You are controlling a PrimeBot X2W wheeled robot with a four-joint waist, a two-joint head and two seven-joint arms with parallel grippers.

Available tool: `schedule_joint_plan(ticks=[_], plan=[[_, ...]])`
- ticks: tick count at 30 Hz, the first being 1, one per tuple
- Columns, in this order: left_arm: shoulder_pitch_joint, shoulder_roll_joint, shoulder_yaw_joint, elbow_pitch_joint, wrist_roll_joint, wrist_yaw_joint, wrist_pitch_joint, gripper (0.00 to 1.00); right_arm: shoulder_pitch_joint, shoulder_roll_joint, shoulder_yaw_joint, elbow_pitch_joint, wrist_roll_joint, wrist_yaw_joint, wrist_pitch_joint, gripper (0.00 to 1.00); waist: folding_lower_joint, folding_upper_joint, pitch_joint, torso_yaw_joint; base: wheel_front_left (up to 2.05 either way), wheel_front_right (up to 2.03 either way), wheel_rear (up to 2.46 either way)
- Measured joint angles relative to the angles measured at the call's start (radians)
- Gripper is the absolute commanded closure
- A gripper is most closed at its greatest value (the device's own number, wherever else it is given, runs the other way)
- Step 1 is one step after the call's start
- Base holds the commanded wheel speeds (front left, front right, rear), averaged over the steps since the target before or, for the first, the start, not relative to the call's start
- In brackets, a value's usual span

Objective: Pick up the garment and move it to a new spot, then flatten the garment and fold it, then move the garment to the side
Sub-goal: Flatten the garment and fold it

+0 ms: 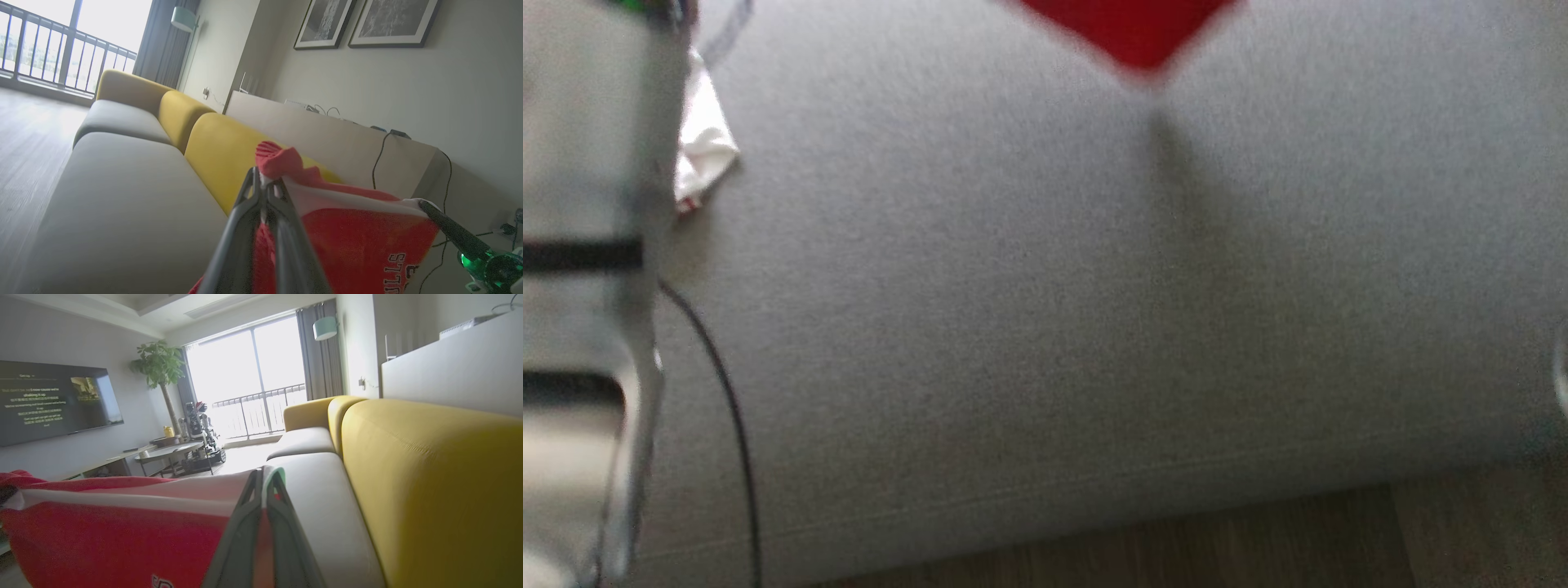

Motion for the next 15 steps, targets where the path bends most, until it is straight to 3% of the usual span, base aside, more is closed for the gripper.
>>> schedule_joint_plan(ticks=[5, 8, 15], plan=[[-0.193, -0.023, -0.021, 0.113, 0.062, -0.017, -0.233, 1.00, -0.167, -0.005, 0.046, 0.081, -0.047, 0.000, -0.182, 1.00, 0.0001, 0.0000, 0.096, -0.016, 0.00, 0.00, 0.00], [-0.191, -0.021, -0.073, 0.186, 0.042, -0.017, -0.267, 1.00, -0.174, -0.003, 0.086, 0.156, -0.042, 0.000, -0.217, 1.00, 0.0004, 0.0000, 0.125, -0.023, 0.00, 0.00, 0.00], [-0.018, 0.029, -0.225, 0.190, -0.058, -0.017, -0.289, 1.00, -0.063, -0.037, 0.190, 0.124, 0.044, 0.000, -0.202, 1.00, 0.0003, 0.0000, 0.211, -0.028, 0.00, 0.00, 0.00]])
